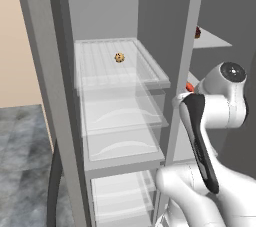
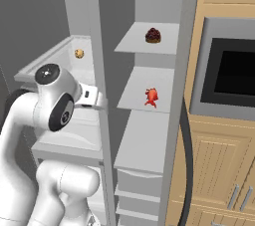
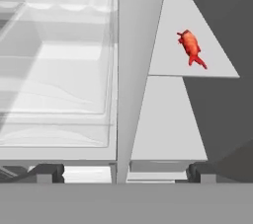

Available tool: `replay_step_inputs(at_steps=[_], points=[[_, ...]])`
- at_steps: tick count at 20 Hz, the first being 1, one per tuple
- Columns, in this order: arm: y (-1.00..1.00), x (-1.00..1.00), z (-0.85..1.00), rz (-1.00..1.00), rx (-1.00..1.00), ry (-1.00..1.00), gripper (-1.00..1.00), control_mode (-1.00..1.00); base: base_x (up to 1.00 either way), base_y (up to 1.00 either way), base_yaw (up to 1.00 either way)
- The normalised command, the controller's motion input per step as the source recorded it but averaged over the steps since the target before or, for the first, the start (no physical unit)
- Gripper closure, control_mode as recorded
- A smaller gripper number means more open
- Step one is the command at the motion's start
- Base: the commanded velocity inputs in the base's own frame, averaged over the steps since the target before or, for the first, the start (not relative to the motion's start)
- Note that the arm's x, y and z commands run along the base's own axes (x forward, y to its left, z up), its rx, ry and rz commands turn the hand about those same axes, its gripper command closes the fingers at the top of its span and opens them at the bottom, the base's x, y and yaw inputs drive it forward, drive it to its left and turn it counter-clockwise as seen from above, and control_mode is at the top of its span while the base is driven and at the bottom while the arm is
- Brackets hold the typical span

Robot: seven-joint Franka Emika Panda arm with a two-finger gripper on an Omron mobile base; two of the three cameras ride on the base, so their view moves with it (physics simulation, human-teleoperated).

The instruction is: There's a fish in the fridge that needs to be moved to the freezer for freezing. Pick up the fish from the fridge, place it on any shelf in the freezer, and close the fridge and freezer doors when done.

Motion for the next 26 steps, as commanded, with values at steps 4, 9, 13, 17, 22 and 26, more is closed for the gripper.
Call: replay_step_inputs(at_steps=[4, 9, 13, 17, 22, 26], points=[[0.10, -0.28, 0.34, 0.00, 0.00, -0.01, -1.00, -1.00, 0.00, 0.00, 0.00], [0.17, -0.35, 0.24, 0.00, 0.00, -0.03, -1.00, -1.00, 0.00, 0.00, 0.00], [0.17, -0.27, 0.11, 0.00, 0.00, -0.02, -1.00, -1.00, 0.00, 0.00, 0.00], [0.13, -0.38, 0.09, 0.00, 0.00, -0.07, -1.00, -1.00, 0.00, 0.00, 0.00], [0.05, -0.23, 0.14, 0.00, 0.00, -0.03, -1.00, -1.00, 0.00, 0.00, 0.00], [0.00, -0.09, 0.04, 0.00, 0.00, 0.00, -1.00, 1.00, -0.34, 0.01, 0.00]])
